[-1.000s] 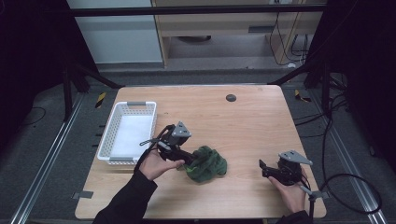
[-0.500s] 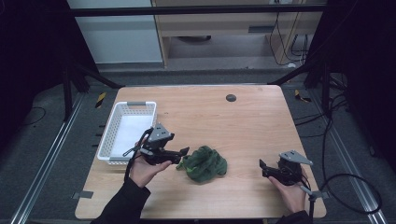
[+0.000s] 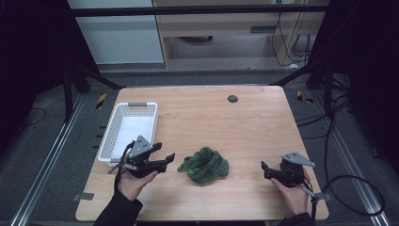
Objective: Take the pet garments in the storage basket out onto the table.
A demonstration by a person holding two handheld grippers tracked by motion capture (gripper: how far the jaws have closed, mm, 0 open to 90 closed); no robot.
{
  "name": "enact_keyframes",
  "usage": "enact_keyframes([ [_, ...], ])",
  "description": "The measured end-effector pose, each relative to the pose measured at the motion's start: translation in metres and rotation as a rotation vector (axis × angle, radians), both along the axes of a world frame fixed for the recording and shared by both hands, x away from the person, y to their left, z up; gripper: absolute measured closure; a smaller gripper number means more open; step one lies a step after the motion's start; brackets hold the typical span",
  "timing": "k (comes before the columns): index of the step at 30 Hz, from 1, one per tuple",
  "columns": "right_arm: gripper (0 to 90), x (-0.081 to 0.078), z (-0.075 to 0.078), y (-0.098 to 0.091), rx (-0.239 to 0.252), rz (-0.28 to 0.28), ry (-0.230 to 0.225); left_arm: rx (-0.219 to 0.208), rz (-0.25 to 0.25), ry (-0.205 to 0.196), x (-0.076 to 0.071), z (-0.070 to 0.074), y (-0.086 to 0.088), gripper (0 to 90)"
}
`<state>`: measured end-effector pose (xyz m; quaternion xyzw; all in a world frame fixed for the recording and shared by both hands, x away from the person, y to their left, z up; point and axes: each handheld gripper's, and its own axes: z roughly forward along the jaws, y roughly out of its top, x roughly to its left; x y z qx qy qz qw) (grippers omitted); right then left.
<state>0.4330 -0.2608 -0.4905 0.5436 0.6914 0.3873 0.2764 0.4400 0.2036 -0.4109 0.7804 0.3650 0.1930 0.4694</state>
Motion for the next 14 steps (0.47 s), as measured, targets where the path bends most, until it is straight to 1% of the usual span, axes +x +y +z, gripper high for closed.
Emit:
enact_keyframes([
  [2, 13.0, 0.0, 0.0, 0.0, 0.001, 0.0, 0.002, -0.009, 0.007, 0.006, -0.003, -0.005, 0.005, 36.1],
  [5, 13.0, 0.0, 0.0, 0.0, 0.001, 0.001, 0.003, 0.0, 0.016, 0.015, -0.007, -0.011, 0.01, 38.2],
  [7, 12.9, 0.0, 0.0, 0.0, 0.0, 0.002, 0.003, -0.01, 0.015, 0.027, -0.008, -0.013, 0.012, 39.8],
  [10, 12.9, 0.0, 0.0, -0.001, -0.002, 0.004, -0.002, -0.001, 0.014, 0.031, -0.01, -0.017, 0.013, 41.3],
  [14, 12.9, -0.001, 0.001, -0.001, -0.002, 0.003, -0.006, 0.016, 0.021, 0.047, -0.012, -0.025, 0.016, 42.4],
])
